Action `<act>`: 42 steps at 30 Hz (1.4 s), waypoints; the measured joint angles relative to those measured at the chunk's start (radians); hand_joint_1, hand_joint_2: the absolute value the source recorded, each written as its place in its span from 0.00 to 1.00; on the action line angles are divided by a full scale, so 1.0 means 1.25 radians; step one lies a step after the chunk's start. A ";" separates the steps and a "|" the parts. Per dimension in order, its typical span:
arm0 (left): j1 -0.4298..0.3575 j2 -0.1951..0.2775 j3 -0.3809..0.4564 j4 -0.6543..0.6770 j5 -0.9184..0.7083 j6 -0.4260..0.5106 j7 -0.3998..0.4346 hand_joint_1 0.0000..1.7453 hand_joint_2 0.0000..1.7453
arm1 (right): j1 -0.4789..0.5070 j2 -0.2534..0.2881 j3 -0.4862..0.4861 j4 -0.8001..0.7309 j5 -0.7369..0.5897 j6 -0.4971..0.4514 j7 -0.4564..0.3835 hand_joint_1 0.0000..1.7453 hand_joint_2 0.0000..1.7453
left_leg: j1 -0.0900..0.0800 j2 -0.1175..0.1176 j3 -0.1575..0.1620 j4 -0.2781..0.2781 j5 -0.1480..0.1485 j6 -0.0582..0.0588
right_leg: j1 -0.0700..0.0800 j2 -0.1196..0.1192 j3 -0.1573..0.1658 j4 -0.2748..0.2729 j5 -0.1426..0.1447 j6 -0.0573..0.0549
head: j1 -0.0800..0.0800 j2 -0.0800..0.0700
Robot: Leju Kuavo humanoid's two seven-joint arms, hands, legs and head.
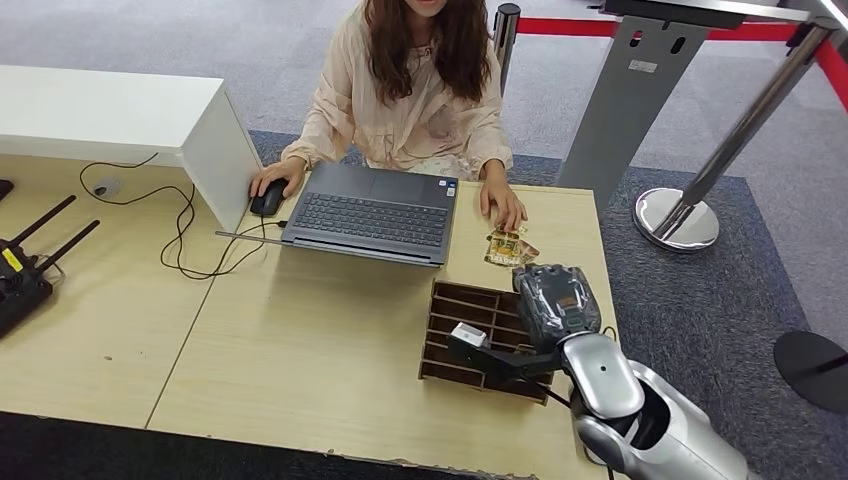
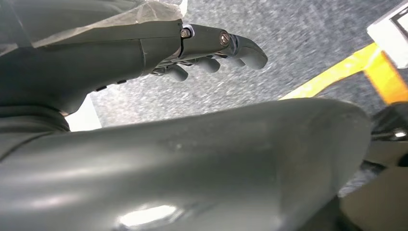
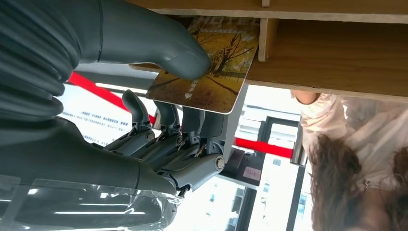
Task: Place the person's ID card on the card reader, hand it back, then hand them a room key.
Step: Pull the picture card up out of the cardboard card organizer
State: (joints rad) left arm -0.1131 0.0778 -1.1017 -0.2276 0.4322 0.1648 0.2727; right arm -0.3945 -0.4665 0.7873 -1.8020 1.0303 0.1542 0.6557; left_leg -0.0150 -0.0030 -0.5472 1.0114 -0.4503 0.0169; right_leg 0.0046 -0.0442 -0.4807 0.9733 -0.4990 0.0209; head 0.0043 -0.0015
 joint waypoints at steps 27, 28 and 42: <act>0.001 0.023 0.042 0.000 0.091 -0.101 0.012 0.00 0.00 | -0.004 0.011 0.010 -0.001 -0.125 -0.025 -0.051 0.83 1.00 | 0.000 0.000 -0.002 0.000 0.000 0.000 | 0.000 0.000 -0.001 0.000 0.000 0.000 | 0.000 0.000; 0.001 0.025 0.046 -0.001 0.098 -0.107 0.013 0.00 0.00 | -0.005 0.012 0.010 0.003 -0.132 -0.025 -0.052 0.84 1.00 | 0.000 0.000 -0.002 0.000 0.000 0.000 | 0.000 0.000 -0.001 0.000 0.000 0.000 | 0.000 0.000; 0.012 0.073 0.136 -0.036 0.273 -0.229 0.040 0.00 0.00 | -0.067 0.052 0.034 0.073 -0.393 -0.133 -0.147 0.92 1.00 | 0.001 0.000 -0.002 0.000 0.000 0.000 | 0.001 0.000 -0.001 0.001 0.000 0.000 | 0.000 0.000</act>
State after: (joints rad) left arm -0.0975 0.1691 -0.9314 -0.2725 0.7735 -0.1221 0.3223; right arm -0.4783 -0.4015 0.8303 -1.7106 0.5389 -0.0123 0.4721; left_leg -0.0143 -0.0035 -0.5494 1.0111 -0.4499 0.0165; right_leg 0.0052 -0.0444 -0.4823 0.9740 -0.4990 0.0208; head 0.0043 -0.0015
